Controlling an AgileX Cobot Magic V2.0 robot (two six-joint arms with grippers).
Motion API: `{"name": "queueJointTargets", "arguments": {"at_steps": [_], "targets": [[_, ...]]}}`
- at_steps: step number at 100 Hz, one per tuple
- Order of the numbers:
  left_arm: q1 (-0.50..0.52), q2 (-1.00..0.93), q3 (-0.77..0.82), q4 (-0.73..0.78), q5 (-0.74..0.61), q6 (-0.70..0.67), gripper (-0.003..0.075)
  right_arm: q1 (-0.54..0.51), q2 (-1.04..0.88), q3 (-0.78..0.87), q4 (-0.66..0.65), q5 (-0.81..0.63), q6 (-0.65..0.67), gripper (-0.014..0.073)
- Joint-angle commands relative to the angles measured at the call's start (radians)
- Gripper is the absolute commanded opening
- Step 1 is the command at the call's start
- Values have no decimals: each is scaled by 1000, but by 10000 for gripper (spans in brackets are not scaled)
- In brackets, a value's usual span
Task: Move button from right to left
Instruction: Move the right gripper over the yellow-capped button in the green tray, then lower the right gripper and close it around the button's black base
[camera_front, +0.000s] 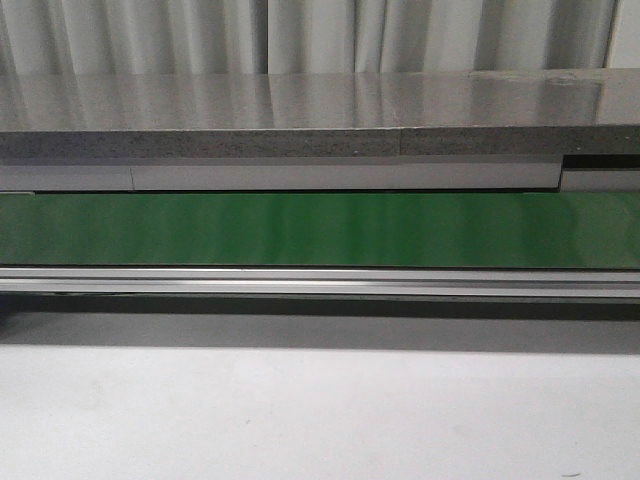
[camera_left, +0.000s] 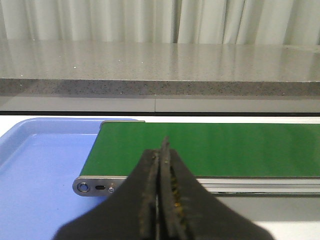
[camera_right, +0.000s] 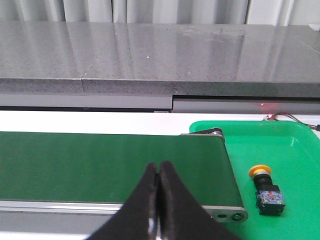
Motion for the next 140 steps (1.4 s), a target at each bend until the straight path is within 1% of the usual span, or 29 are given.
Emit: {"name": "queueJointTargets", "arguments": {"at_steps": [1,33,49,59,70,84,93,98,105,110,122,127,132,140], "targets": [[-7,-29,46,-1,-75,0,-20,-1,81,-87,-10,-35,-4,-61],[-7,-29,46,-1,-75,0,-20,-1,349,-296,-30,56,16,-59],[-7,-29,46,-1,-75,0,-20,-14,478,-414,-35,150,16,-59],[-7,-29,46,-1,-75,0,-20,-62,544,-474,-36,188,16,-59],[-7,-29,46,-1,-75,0,-20,-150,603,-527,-36,247,14,-59],[-7,-29,46,-1,-75,0,-20,-256,658,-558,-36,319,-38,-58],[-7,-29,46,-1,-75,0,-20,-309,692,-564,-36,348,-41,-36],[-7,-29,46,-1,-75,0,-20,-337,718,-566,-36,363,-41,-4],[-7,-29,46,-1,-75,0,-20,-382,755,-569,-36,384,-41,77],[-7,-29,46,-1,-75,0,-20,-416,795,-576,-36,404,-41,165],[-7,-29,46,-1,-75,0,-20,-492,889,-612,-28,428,-31,457],[-7,-29,46,-1,-75,0,-20,-515,930,-635,-21,441,-31,533],[-7,-29,46,-1,-75,0,-20,-537,972,-660,-17,461,-31,558],[-7,-29,46,-1,-75,0,-20,-560,1039,-706,-8,491,-31,549]]}}
